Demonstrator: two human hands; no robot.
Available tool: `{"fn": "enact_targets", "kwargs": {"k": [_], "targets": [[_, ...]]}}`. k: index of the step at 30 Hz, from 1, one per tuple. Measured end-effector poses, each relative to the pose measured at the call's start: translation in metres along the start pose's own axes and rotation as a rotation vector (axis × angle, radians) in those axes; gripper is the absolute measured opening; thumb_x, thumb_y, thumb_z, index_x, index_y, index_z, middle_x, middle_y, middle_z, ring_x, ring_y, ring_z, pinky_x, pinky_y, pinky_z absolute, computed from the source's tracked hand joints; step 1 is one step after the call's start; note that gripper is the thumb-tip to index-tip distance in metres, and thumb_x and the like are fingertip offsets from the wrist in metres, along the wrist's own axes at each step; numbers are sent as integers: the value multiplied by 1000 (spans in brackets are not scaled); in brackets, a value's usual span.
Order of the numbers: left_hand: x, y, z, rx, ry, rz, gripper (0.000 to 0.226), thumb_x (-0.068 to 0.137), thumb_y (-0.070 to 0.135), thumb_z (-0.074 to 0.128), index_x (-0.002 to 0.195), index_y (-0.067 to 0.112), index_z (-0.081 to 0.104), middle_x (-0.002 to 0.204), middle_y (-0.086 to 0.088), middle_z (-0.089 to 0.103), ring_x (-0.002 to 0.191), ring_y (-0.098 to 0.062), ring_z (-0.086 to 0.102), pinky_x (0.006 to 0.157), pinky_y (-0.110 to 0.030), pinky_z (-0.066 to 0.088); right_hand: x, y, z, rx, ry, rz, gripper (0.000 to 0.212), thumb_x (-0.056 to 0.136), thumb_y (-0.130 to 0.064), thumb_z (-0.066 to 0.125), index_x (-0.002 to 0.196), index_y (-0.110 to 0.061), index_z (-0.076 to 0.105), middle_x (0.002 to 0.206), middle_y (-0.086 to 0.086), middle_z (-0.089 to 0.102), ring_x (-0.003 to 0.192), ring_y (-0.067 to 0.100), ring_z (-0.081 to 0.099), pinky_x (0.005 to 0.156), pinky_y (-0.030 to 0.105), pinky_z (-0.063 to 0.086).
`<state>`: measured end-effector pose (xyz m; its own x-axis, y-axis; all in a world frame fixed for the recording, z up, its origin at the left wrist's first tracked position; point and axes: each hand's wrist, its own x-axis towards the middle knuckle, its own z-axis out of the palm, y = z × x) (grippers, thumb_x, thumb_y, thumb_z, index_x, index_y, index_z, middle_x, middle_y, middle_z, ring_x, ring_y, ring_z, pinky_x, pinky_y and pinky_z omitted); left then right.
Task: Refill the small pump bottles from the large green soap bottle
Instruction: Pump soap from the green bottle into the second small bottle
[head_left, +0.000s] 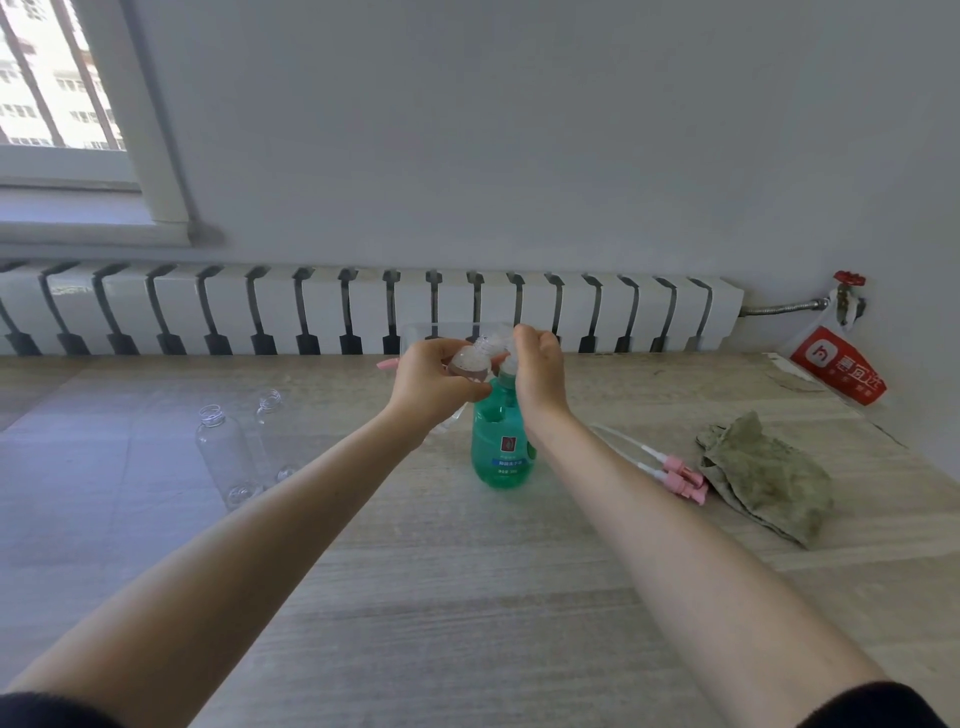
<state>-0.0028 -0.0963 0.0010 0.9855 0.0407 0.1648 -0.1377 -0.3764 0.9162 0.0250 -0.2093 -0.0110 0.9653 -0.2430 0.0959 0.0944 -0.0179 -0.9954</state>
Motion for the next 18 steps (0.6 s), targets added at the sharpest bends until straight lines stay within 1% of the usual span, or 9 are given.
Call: {"fn": "enact_targets", "kwargs": {"k": [3, 7, 10, 12, 16, 18], "targets": [[0, 1, 0, -3, -1, -2, 38, 72, 2, 78, 106, 12, 65, 86, 6, 65, 84, -10, 64, 77, -26, 52, 0, 1, 1, 12, 8, 6, 21, 89, -35, 47, 92, -14, 46, 75, 0, 47, 69, 12, 49, 65, 27, 40], [0, 1, 1, -8, -8, -6, 33, 72, 2, 78, 97, 18, 64, 86, 6, 66, 86, -12, 65, 80, -29, 53, -3, -2, 0, 12, 8, 32, 24, 92, -39, 46, 98, -16, 46, 79, -2, 49, 72, 9, 50, 66, 26, 40], [0, 1, 1, -11, -13, -8, 34, 72, 2, 77, 102, 13, 66, 89, 3, 67, 87, -14, 65, 81, -30, 53, -3, -3, 1, 9, 28, 48, 29, 92, -47, 45, 98, -19, 45, 83, -1, 53, 77, 11, 54, 74, 31, 44], [0, 3, 1, -15, -14, -2, 34, 72, 2, 77, 103, 12, 66, 90, 2, 67, 87, -14, 65, 80, -29, 53, -3, -3, 3, -7, 45, 51, 30, 91, -48, 46, 98, -18, 45, 87, 1, 53, 82, 14, 55, 76, 32, 45], [0, 4, -1, -20, -12, -1, 33, 73, 1, 76, 102, 13, 66, 87, 5, 66, 84, -11, 64, 71, -21, 50, -2, -6, 1, 4, 17, 68, 30, 90, -43, 49, 101, -16, 44, 89, 4, 52, 81, 15, 53, 67, 27, 42], [0, 4, -1, -19, -6, 1, 33, 73, 1, 76, 102, 13, 66, 86, 5, 66, 84, -11, 64, 71, -21, 50, -1, -9, -1, 16, -24, 77, 29, 90, -39, 50, 104, -14, 44, 89, 4, 51, 79, 13, 52, 63, 26, 40]]}}
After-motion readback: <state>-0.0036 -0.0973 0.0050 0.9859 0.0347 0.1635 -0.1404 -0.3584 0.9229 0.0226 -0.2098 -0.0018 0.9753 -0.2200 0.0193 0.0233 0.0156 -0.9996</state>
